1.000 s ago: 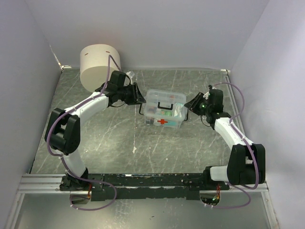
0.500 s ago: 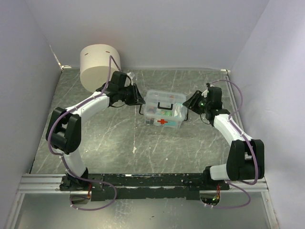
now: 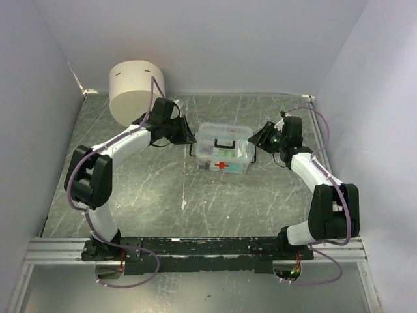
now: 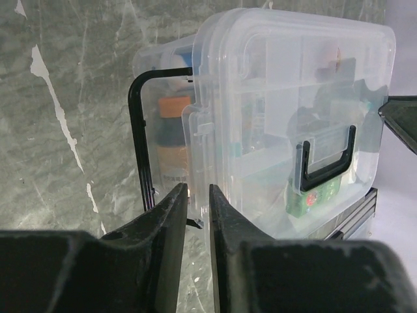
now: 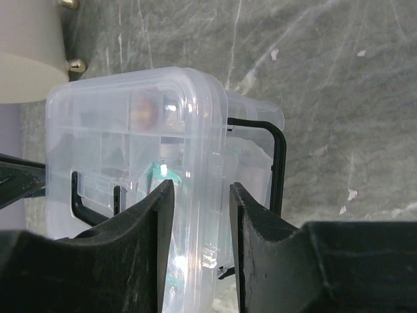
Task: Organize the medicine kit
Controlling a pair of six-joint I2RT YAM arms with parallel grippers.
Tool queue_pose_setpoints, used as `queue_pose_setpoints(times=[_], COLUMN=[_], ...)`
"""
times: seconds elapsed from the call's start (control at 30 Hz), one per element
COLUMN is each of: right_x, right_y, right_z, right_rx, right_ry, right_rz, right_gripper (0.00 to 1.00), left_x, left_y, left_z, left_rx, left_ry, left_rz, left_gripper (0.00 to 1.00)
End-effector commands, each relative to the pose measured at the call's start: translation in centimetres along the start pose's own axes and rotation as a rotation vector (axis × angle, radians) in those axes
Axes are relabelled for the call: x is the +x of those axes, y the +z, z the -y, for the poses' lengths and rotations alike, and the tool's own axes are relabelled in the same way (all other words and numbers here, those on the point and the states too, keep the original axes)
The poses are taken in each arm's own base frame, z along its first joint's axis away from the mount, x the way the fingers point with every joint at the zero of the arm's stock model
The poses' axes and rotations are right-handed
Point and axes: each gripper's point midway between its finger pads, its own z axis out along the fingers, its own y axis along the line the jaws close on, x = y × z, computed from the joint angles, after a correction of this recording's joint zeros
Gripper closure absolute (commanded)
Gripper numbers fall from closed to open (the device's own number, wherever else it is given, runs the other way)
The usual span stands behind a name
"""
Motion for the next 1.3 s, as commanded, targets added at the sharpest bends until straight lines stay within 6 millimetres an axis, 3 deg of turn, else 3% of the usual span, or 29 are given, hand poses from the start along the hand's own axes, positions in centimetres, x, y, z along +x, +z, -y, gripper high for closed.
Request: queue_pose_setpoints(times=[0.0, 0.3, 0.47, 0.63, 0.73, 0.9, 1.07, 1.27], right_x=[5.4, 9.7, 10.5, 9.8, 8.1, 4.3, 2.6, 3.4], right_y=[0.8, 0.5, 0.2, 0.5, 0.5, -0.4, -1.9, -2.5], right_z=[-0.2, -3.7, -6.6, -7.7, -8.2, -8.9, -9.0, -6.2], right_rx=[-0.047, -0.114, -0.156, -0.152, -0.136, -0.084, -0.077, -0.028], right_ry=[-0.032, -0.048, -0.035, 0.001, 0.009, -0.004, -0.014, 0.1], right_rz=[-0.189, -0.265, -0.238, -0.189, -0.132, -0.001, 0.096, 0.146], right_gripper=[0.68, 0.73, 0.74, 0.74, 0.73, 0.55, 0.46, 0.47], left_x=[2.7, 4.2, 5.2, 5.1, 4.0, 1.2, -1.2, -0.7], left_y=[0.6, -2.3, -5.0, -7.5, -8.9, -11.7, -14.2, -13.2], left_z=[-2.5, -5.6, -7.2, -8.0, -8.3, -8.3, -6.1, -1.3], left_rx=[-0.091, -0.23, -0.308, -0.35, -0.401, -0.504, -0.478, -0.29], left_ry=[-0.031, -0.046, -0.04, -0.019, 0.005, 0.061, 0.136, 0.244], left_rz=[-0.056, 0.02, 0.064, 0.145, 0.191, 0.264, 0.331, 0.274], left_gripper=[0.72, 0.69, 0.67, 0.6, 0.54, 0.5, 0.43, 0.26])
